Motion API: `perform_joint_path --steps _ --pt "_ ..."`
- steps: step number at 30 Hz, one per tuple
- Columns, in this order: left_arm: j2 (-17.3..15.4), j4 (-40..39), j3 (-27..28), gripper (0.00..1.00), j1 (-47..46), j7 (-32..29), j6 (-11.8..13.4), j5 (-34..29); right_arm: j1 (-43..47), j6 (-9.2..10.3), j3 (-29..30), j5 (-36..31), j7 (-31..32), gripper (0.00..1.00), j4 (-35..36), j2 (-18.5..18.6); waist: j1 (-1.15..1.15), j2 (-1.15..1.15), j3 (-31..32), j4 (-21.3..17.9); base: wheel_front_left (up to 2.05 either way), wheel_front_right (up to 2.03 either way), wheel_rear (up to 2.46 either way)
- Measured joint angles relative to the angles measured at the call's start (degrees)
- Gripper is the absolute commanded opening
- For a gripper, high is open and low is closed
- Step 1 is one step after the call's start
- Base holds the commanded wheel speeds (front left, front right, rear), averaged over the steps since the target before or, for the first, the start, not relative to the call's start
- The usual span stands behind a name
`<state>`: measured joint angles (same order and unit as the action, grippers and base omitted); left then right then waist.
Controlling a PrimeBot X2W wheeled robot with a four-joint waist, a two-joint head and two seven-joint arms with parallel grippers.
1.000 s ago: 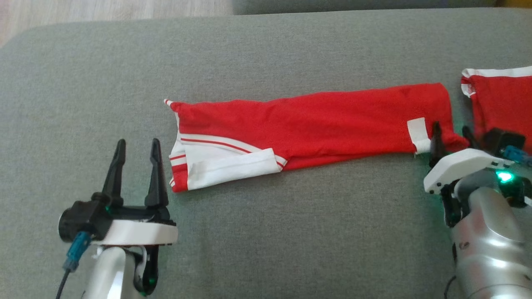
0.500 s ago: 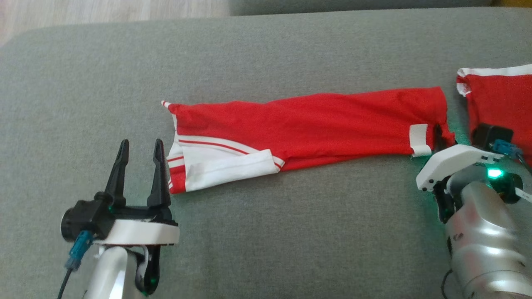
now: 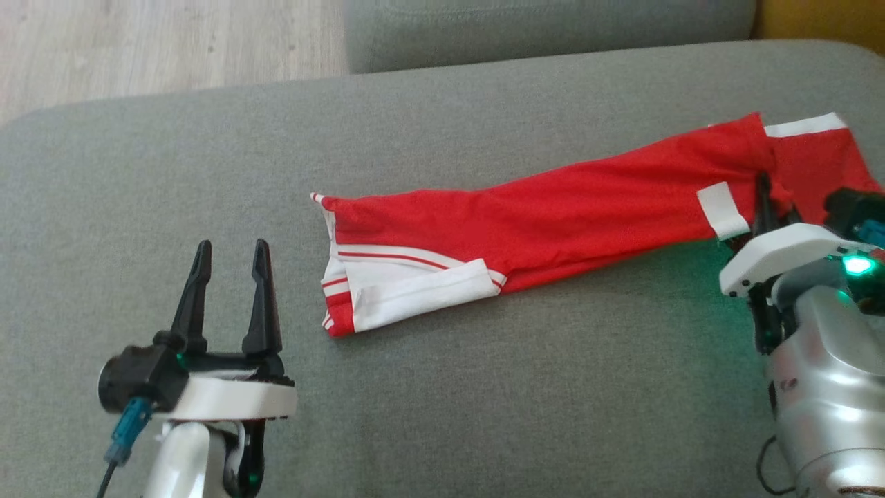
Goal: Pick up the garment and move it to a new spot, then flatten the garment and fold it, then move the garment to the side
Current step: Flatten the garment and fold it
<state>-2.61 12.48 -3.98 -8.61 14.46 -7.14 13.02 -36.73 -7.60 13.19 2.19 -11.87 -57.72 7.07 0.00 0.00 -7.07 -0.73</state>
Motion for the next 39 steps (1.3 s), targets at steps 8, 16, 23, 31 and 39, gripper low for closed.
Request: perform_joint_path --steps 8,16,23,31,39 --pt "0.0 -1.54 -0.07 1.0 1.11 0.0 0.0 -0.02 1.17 0.0 -7.17 5.05 0.79 0.0 4.44 -1.69 0.0 0.0 3.22 0.7 0.0 0.0 0.0" --pt "-0.02 -1.75 -0.23 1.0 3.31 0.0 0.09 -0.47 1.91 0.0 -21.63 16.08 3.9 0.0 8.98 -3.09 0.0 0.0 6.23 4.56 0.0 0.0 0.0" --pt "-0.03 -1.68 -1.68 1.0 3.18 0.0 0.08 -0.99 3.88 0.0 -38.73 29.81 4.82 0.0 10.95 -3.38 -0.01 0.0 7.5 10.31 0.0 0.0 0.0" --pt "-0.04 -0.74 -4.32 1.0 1.94 0.0 0.07 -0.9 0.51 0.0 -47.54 37.19 3.12 0.0 7.06 -3.36 0.0 0.0 5.91 16.24 0.0 0.0 0.0" --pt "-0.04 0.29 -6.54 1.0 0.14 0.0 0.08 0.36 -1.76 0.01 -53.43 42.42 0.76 0.0 2.14 -3.36 0.01 0.0 3.32 21.32 0.0 0.0 0.0"
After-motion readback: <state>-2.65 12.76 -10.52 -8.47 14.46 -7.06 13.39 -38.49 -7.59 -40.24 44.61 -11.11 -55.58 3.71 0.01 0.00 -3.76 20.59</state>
